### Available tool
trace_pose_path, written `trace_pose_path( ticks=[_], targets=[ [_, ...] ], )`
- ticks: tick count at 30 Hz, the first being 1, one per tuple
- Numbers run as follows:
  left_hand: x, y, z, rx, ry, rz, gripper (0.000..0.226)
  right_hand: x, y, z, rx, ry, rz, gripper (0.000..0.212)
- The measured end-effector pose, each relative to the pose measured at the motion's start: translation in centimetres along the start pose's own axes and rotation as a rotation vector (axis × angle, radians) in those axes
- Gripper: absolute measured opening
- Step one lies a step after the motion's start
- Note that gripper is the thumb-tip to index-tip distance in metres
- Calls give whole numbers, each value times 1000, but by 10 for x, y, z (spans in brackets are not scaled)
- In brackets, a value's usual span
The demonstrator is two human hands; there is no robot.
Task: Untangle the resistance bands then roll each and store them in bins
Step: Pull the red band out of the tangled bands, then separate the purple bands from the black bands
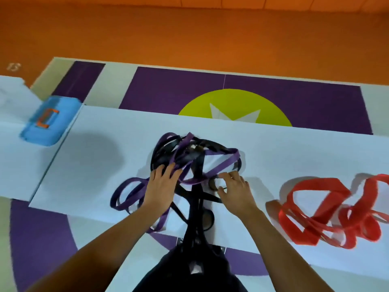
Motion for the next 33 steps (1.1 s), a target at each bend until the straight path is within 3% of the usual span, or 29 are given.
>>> trace_pose_path(
  ticks=[5, 9, 16, 19, 23, 26, 29, 33],
  targets=[
    [-7, -38, -22, -52, -55, -31, 62, -14, -34, -31, -8, -77, 48, 39],
    [-12, -45, -19, 49, -10, -35, 31, -18, -47, -48, -19, -93, 60, 36],
    [-13, -51, -15, 198, -120, -97, 17, -21, -59, -45, 30, -105, 14, 38],
    [-19, -56, 16, 547, -31, -56, 8, -23, -71, -36, 9, -48, 30, 45],
    [-35, -56, 81, 1116, 6, 20, 14, -34, -92, -2, -70, 52, 54, 86],
    [-42, -51, 124, 1446, 7, 41, 11, -43, -111, 27, -204, 158, 74, 97],
    [-43, -53, 166, 1761, -23, 54, 10, -53, -126, 44, -367, 179, 60, 84],
    [-43, -55, 214, 1907, -33, -38, 9, -60, -129, 51, -627, 178, 50, 43]
  ],
)
Point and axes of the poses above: each hand's wrist, its own x-axis away from the middle knuckle, its own z-axis out of the back of the hand, y = z × x, the point moved 4 cm from there along -x, towards the middle knuckle, and after that the axes turned 14 degrees about -x, right-handed, at the moved point
